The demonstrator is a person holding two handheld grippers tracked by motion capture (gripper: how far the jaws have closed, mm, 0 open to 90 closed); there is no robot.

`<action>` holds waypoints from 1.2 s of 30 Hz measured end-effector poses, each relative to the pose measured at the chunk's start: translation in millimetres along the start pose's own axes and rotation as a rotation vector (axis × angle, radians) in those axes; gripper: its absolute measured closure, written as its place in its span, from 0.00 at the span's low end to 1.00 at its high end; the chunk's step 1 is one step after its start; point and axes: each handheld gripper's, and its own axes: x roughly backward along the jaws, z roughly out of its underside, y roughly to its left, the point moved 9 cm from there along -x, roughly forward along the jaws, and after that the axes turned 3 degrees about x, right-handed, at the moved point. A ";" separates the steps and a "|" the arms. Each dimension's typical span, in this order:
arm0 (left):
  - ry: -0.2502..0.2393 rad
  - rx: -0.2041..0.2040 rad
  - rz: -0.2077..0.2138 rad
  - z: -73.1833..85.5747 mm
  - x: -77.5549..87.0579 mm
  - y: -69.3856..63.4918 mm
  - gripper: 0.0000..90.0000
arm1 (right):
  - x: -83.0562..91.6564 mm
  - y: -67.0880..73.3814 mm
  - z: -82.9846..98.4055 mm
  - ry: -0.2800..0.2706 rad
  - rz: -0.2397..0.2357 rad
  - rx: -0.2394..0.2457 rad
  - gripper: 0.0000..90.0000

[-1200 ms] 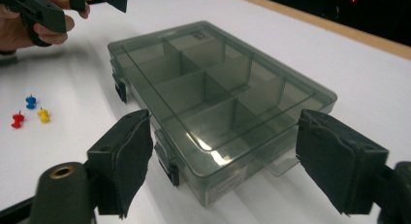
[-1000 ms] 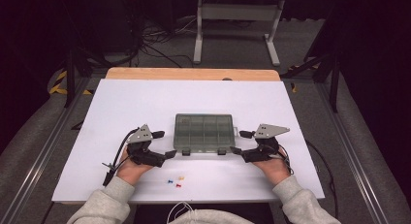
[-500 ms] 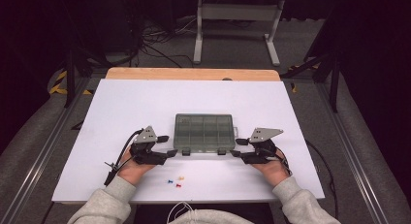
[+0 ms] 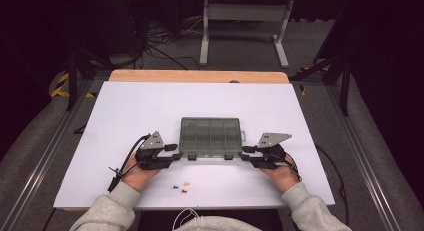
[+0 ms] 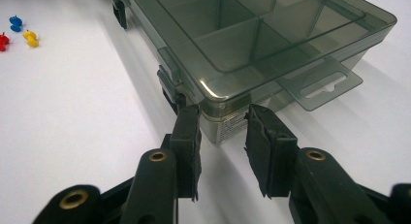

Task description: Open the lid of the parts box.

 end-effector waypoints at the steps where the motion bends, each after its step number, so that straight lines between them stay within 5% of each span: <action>1: 0.002 -0.002 0.001 0.2 -0.2 -0.4 0.66 | 0.2 0.1 -0.1 0.000 0.000 0.001 0.74; 23: 0.015 -0.068 -0.042 1.4 0.1 -1.4 0.73 | 1.5 1.1 -0.5 0.001 -0.003 0.001 0.78; 36: -0.012 -0.066 -0.050 -2.0 3.3 -1.8 0.76 | 2.9 0.9 -0.8 -0.003 -0.003 -0.006 0.83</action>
